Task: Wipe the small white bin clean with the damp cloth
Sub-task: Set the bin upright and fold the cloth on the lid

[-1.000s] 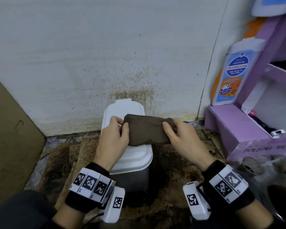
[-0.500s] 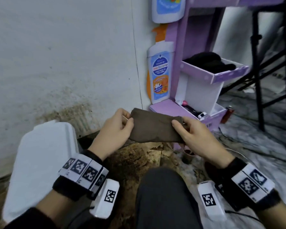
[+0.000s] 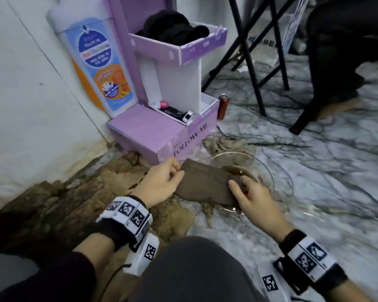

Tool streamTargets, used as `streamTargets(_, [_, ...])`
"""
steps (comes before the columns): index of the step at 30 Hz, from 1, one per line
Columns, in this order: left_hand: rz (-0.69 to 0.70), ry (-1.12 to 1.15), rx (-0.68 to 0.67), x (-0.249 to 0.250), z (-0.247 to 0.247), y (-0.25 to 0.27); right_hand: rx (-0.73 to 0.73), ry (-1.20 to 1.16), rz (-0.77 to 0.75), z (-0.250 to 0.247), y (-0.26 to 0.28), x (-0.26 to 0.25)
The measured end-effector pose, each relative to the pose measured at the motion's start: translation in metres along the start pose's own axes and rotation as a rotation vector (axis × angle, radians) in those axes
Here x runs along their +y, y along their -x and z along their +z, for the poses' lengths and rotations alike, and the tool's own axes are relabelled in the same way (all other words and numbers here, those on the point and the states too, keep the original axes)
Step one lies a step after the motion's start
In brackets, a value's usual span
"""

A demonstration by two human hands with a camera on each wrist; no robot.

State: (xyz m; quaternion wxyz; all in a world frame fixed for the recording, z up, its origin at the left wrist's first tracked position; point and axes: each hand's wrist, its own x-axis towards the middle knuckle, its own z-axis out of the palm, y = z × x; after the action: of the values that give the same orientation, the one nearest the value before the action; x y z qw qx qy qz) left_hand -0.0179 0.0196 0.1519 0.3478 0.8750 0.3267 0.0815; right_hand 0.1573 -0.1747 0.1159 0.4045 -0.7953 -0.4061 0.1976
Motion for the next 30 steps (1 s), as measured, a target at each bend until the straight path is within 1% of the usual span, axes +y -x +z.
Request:
streamTargets(4, [0.021, -0.011, -0.092, -0.014, 0.062, -0.028, 0.03, -0.002, 0.094, 0.012, 0.011, 0.053])
streamTargets(7, [0.005, 0.044, -0.129, -0.029, 0.101, -0.041, 0.048, -0.018, 0.165, 0.026, 0.015, 0.088])
streamTargets(11, [-0.02, 0.091, -0.106, -0.046, 0.142, -0.055, 0.098, 0.028, 0.207, 0.046, 0.019, 0.128])
streamTargets(15, [-0.033, 0.077, -0.066, -0.057, 0.176, -0.064, 0.159, 0.071, 0.26, 0.06, 0.019, 0.153])
streamTargets(17, [-0.055, 0.066, -0.029, -0.061, 0.187, -0.064, 0.195, 0.067, 0.261, 0.066, 0.02, 0.161])
streamTargets(21, [-0.079, 0.099, 0.051, -0.066, 0.195, -0.06, 0.26, -0.029, 0.286, 0.077, 0.022, 0.164])
streamTargets(25, [-0.088, 0.126, 0.088, -0.072, 0.199, -0.059, 0.335, -0.131, 0.32, 0.086, 0.024, 0.163])
streamTargets(30, [-0.223, 0.209, 0.149, -0.08, 0.204, -0.059, 0.433, -0.172, 0.361, 0.094, 0.026, 0.165])
